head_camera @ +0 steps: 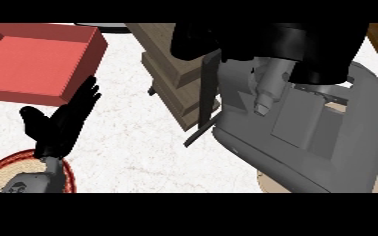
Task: Pick the cupcake from the tray and place it in the tiered basket
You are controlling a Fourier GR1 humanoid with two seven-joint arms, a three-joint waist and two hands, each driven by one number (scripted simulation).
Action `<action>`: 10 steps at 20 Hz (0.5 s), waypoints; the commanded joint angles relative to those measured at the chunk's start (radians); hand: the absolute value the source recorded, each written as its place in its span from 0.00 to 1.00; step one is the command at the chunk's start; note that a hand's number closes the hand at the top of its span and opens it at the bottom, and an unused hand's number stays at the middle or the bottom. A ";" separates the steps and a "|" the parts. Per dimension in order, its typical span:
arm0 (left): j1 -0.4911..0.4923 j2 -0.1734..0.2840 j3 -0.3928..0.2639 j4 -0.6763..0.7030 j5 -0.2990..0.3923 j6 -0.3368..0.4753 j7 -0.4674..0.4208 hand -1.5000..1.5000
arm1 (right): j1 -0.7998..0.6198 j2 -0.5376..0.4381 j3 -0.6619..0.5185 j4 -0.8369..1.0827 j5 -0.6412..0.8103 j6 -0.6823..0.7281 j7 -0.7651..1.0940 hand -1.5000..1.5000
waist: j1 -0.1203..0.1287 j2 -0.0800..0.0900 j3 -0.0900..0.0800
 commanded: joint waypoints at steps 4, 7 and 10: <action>-0.022 0.012 0.020 0.002 0.010 -0.010 0.005 0.50 | -0.126 0.011 0.006 0.232 -0.018 -0.072 0.243 1.00 | -0.003 0.007 0.002; -0.014 -0.022 0.001 0.023 -0.016 0.015 -0.019 0.50 | -0.157 0.011 0.024 0.273 -0.023 -0.099 0.257 1.00 | -0.011 0.006 0.003; 0.003 0.012 0.040 0.007 0.014 -0.011 -0.019 0.50 | -0.193 0.011 -0.015 0.347 0.012 -0.082 0.225 1.00 | -0.015 0.004 0.004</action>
